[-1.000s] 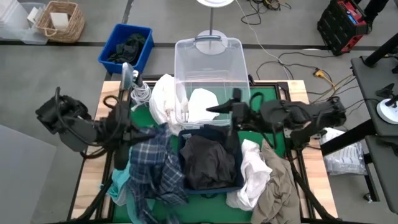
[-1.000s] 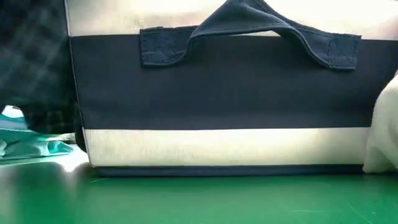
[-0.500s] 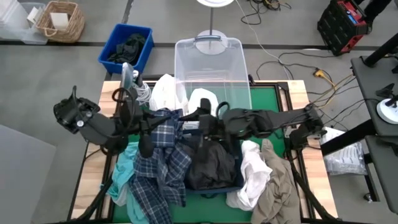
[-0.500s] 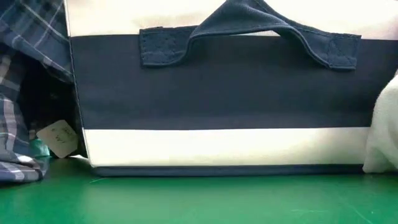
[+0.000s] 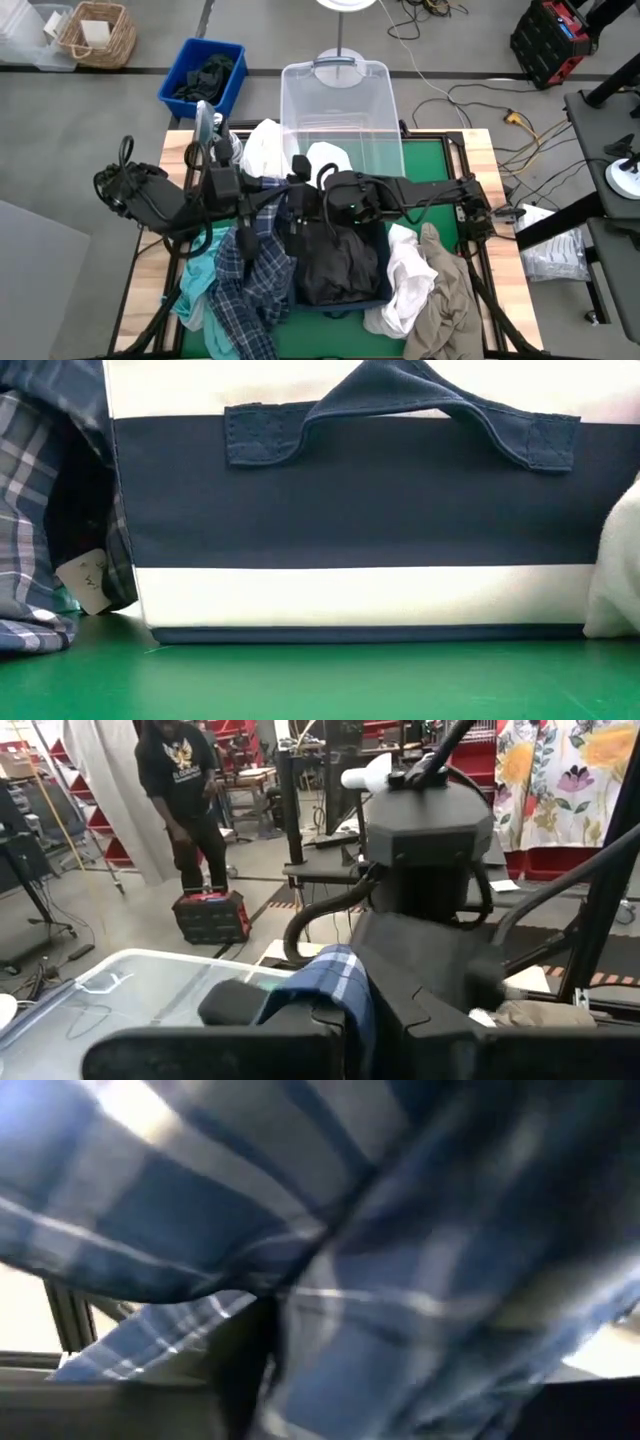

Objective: Sort clothes
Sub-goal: Put the patterned shirt into the blue laundry organizer

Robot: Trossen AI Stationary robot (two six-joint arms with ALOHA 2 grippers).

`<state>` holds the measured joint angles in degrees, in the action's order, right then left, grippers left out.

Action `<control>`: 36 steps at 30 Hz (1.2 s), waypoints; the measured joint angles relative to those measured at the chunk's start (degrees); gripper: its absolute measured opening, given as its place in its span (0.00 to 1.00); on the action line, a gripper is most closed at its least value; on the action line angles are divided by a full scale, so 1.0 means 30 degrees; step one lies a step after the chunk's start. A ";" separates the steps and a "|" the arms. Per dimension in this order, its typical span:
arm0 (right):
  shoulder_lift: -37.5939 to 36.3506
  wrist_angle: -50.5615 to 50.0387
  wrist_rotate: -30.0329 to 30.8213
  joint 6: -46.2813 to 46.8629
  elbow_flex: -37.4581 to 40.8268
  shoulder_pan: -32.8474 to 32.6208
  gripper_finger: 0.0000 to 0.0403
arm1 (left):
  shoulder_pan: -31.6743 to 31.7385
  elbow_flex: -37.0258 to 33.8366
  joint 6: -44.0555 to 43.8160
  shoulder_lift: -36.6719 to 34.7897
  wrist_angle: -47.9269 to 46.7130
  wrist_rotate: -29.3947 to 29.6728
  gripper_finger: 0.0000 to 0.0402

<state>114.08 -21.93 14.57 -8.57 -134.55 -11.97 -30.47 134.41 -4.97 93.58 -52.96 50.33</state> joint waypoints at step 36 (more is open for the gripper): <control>-0.5369 0.5065 -0.0213 -0.4967 -0.0149 0.2419 0.02 | 0.0092 -0.0222 -0.8186 -0.2272 -1.2391 -0.4361 0.23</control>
<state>97.97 -6.74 13.93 -23.47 -135.00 -4.71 -30.20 133.74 -29.52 86.76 -90.13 37.24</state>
